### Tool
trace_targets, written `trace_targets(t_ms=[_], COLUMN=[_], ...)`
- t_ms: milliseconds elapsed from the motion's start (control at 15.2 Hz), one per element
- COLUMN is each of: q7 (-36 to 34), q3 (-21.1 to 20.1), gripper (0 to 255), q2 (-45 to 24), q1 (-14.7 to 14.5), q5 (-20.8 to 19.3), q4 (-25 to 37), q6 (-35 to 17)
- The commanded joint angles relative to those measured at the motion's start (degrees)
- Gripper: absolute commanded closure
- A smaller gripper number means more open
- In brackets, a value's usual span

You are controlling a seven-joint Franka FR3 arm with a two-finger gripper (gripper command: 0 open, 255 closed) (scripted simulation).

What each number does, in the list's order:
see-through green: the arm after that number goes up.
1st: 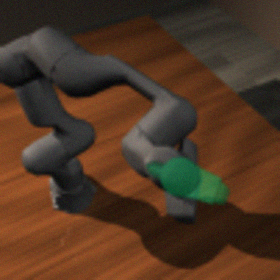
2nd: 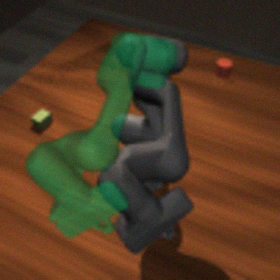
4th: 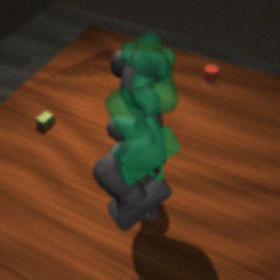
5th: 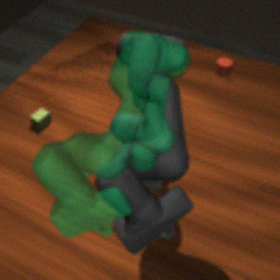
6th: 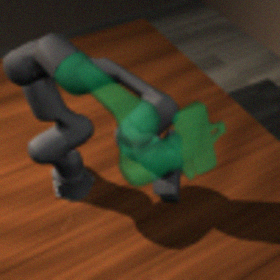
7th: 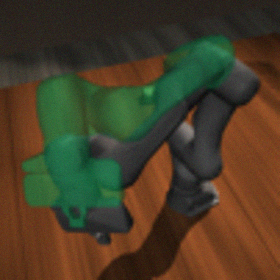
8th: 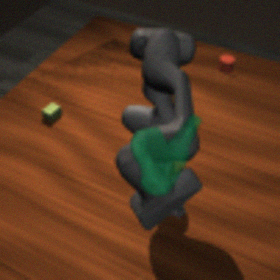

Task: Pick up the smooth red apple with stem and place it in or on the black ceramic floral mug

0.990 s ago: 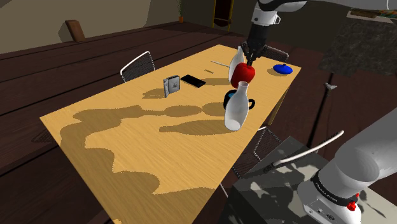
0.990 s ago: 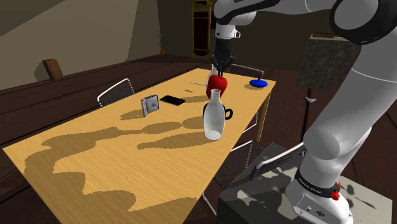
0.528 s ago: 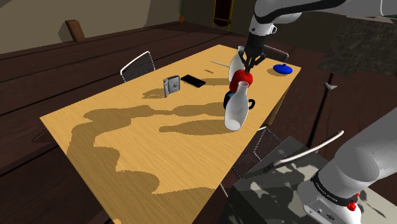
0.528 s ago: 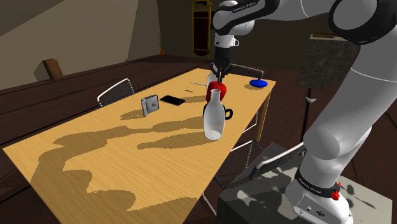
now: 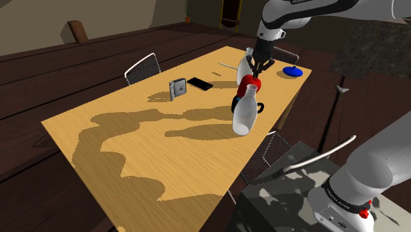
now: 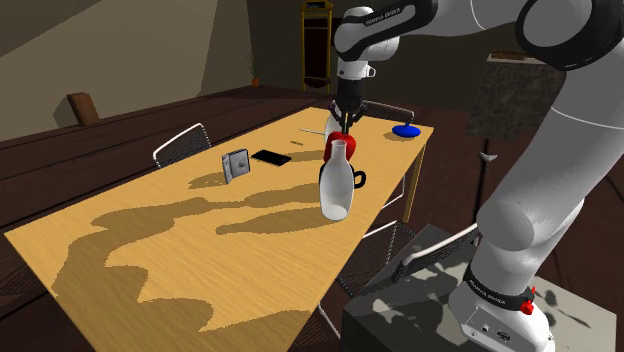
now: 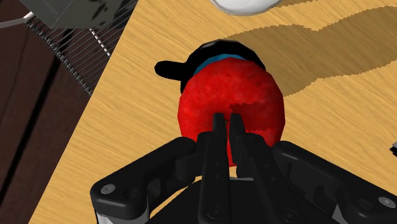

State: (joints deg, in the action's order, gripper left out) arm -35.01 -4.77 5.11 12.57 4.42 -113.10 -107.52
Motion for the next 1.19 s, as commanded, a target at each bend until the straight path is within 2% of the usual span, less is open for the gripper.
trace_targets(t_ms=[0,66,396,660,1122], q7=[0.0,0.0,0.0,-0.1,-0.1], q3=[0.0,0.0,0.0,0.3,0.3], gripper=[255,0,0,0,0], q2=[0.0,0.0,0.0,0.3,0.3], q1=[0.0,0.0,0.0,0.2,0.2], q5=[0.0,0.0,0.0,-0.1,-0.1], q4=[0.0,0.0,0.0,7.0,7.0], q6=[0.0,0.0,0.0,7.2,7.2])
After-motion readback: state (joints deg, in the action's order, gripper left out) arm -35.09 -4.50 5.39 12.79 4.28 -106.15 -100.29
